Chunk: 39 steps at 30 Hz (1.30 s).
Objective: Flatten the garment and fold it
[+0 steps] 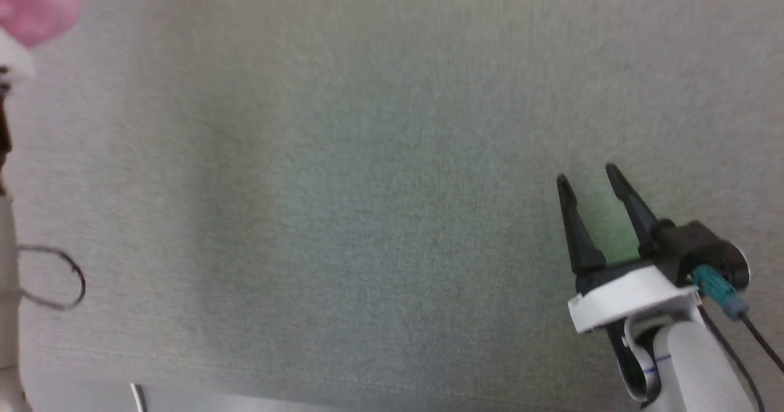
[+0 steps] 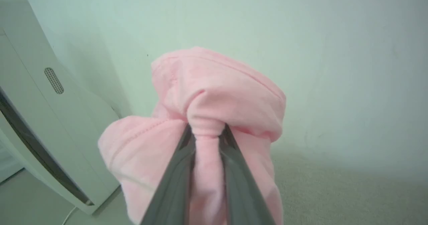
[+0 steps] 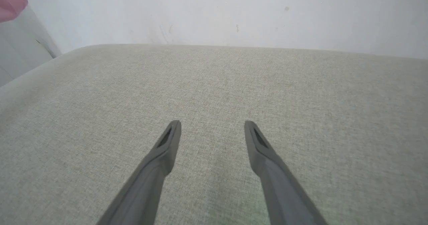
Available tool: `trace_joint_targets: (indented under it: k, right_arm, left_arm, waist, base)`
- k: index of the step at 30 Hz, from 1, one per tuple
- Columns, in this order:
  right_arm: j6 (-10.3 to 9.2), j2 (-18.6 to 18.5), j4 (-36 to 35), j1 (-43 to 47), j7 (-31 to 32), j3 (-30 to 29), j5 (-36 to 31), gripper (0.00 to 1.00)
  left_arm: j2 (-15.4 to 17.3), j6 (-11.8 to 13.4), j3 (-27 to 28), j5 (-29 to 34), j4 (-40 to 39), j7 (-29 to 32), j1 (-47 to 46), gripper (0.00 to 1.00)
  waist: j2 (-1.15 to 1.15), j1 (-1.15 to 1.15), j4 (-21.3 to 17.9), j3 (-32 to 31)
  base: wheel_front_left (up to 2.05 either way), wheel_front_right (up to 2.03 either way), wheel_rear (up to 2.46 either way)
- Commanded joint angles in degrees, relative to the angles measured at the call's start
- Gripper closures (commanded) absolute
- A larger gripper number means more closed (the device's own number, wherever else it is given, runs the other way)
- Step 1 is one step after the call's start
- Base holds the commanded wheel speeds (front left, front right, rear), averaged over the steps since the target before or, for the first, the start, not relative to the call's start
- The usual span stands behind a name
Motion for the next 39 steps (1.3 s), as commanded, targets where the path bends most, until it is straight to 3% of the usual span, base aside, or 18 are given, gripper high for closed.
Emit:
trace_joint_targets:
  k: [1,7,17,23,31,36,37,38,39]
  right_arm:
    - [-0.11,-0.1,0.2,1.0,-0.3,-0.3,0.5,0.00]
    - [-0.11,-0.1,0.1,3.4,0.0,-1.1,1.2,0.00]
    - [-0.11,-0.1,-1.0,5.5,1.6,-1.1,1.4,0.00]
    - [-0.11,-0.1,-2.1,6.4,2.7,-0.7,1.5,0.00]
    - [-0.11,-0.1,-2.9,7.3,3.6,-0.6,1.4,0.00]
    - [-0.11,-0.1,-3.1,7.2,3.9,-0.5,1.5,0.00]
    - [-0.11,-0.1,-3.2,7.2,4.0,-0.4,1.5,0.00]
    - [-0.11,-0.1,-3.2,7.3,4.0,-0.4,1.5,0.00]
    - [-0.11,-0.1,-3.2,7.3,4.1,-0.4,1.5,0.00]
  left_arm:
    - [-0.3,-0.8,-1.3,1.3,-0.8,-2.1,-1.7,1.00]
    - [-4.6,-4.4,-7.4,2.7,-3.0,-6.5,-5.9,1.00]
    - [-17.4,-10.4,-18.6,0.1,-0.9,-7.1,-5.9,1.00]
    - [-22.4,-13.8,-24.8,-3.1,7.2,0.7,-0.6,1.00]
    - [-24.6,-17.3,-32.4,-7.2,21.4,17.2,6.8,1.00]
    - [-25.2,-18.0,-34.4,-9.2,27.1,23.4,9.1,1.00]
    - [-25.3,-17.8,-34.4,-9.5,27.8,23.7,9.3,0.65]
    - [-25.4,-17.5,-34.4,-9.5,28.3,23.8,9.3,0.00]
    - [-25.4,-17.3,-34.5,-9.5,28.7,23.7,9.3,0.00]
  waist:
    - [0.00,0.00,1.2,-11.5]
    - [0.00,0.00,-1.8,-16.2]
    - [0.00,0.00,-9.6,-19.6]
    - [0.00,0.00,-14.7,-19.6]
    - [0.00,0.00,-18.6,-19.3]
    - [0.00,0.00,-18.9,-19.1]
    - [0.00,0.00,-18.8,-19.1]
    - [0.00,0.00,-18.6,-19.0]
    - [0.00,0.00,-18.2,-19.0]
  base:
    - [0.00,0.00,0.00]
    - [0.00,0.00,0.00]
    - [0.00,0.00,0.00]
    - [0.00,0.00,0.00]
    - [0.00,0.00,0.00]
    - [0.00,0.00,0.00]
    - [0.00,0.00,0.00]
    - [0.00,0.00,0.00]
    - [0.00,0.00,0.00]
